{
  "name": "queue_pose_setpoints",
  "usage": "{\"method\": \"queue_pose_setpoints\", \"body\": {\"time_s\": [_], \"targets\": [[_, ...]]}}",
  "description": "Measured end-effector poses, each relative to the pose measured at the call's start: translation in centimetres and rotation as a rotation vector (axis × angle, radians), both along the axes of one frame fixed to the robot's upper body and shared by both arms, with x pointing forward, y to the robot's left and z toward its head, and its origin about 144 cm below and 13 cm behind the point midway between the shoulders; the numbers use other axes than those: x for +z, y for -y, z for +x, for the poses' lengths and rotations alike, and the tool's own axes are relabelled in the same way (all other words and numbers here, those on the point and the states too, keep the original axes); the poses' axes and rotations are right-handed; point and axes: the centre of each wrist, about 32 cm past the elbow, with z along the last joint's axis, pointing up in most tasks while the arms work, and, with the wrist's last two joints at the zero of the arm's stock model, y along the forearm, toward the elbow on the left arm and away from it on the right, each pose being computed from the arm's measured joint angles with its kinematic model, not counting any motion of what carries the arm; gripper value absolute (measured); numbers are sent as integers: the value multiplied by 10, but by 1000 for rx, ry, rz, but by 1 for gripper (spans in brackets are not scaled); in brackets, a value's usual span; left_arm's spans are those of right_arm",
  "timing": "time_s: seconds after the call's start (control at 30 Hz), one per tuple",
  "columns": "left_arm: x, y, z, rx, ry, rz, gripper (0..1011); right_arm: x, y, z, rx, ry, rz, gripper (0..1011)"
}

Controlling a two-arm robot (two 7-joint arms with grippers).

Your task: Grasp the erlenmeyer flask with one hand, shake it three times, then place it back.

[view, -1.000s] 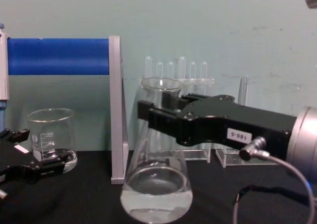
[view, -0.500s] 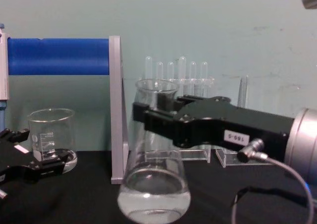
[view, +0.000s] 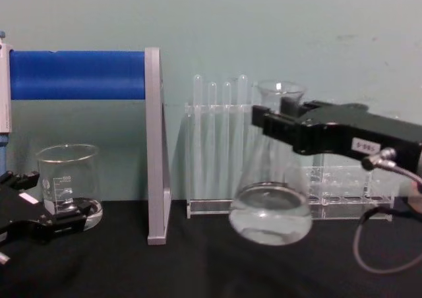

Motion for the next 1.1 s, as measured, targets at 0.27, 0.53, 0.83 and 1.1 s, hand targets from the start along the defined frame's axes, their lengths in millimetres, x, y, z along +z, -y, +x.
{"method": "queue_pose_setpoints", "body": {"time_s": [0.27, 0.53, 0.83, 1.1], "targets": [[0, 0, 0, 0, 0, 0, 1001, 3, 19, 12, -133, 22, 7, 453], [0, 0, 0, 0, 0, 0, 1001, 4, 35, 18, -224, 31, 15, 453], [0, 0, 0, 0, 0, 0, 1001, 5, 50, 23, -316, 37, 32, 456], [0, 0, 0, 0, 0, 0, 1001, 5, 55, 24, -343, 37, 37, 453]]}}
